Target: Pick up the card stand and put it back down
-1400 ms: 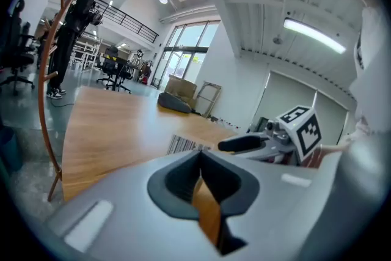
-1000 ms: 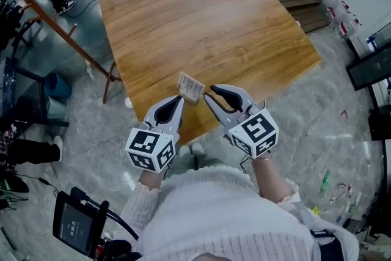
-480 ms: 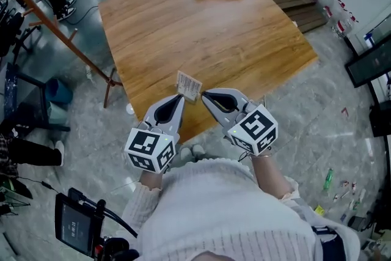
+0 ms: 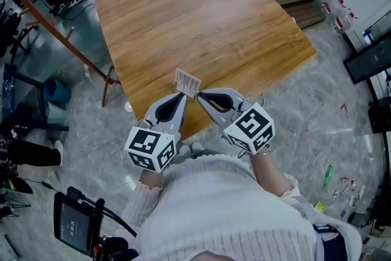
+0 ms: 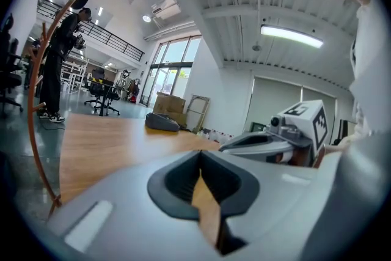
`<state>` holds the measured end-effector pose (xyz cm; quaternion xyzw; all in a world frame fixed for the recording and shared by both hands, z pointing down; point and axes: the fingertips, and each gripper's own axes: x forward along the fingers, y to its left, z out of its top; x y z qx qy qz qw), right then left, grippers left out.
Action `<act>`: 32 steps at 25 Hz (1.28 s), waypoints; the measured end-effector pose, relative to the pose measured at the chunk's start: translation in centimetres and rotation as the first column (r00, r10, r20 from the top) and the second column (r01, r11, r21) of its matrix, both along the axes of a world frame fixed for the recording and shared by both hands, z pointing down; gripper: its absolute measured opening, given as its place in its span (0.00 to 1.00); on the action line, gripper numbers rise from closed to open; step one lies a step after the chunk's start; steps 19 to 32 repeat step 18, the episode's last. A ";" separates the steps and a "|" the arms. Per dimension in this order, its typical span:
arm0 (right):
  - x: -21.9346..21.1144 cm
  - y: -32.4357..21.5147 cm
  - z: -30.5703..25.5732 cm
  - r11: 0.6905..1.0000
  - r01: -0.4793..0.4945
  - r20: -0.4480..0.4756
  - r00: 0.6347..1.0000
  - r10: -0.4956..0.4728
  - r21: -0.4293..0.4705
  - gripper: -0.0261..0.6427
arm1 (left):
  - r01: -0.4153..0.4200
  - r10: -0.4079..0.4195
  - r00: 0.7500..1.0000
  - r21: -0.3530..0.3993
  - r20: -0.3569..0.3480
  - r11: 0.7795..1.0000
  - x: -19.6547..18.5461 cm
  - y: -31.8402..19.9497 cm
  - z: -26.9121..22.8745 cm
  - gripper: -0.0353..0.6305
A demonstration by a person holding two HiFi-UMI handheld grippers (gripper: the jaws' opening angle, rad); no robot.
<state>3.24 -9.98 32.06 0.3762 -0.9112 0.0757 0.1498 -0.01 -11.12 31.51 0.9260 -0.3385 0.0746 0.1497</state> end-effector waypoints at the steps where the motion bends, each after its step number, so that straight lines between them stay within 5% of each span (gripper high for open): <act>1: 0.0 0.0 0.2 1.000 0.002 -0.005 1.000 -0.002 -0.003 0.04 | 0.000 0.000 1.000 -0.002 0.004 1.000 -0.1 0.0 0.2 0.06; 32: -0.5 0.4 1.1 1.000 0.001 -0.063 0.998 -0.002 -0.029 0.04 | -0.032 0.032 0.999 -0.003 0.036 0.999 0.1 0.7 0.5 0.06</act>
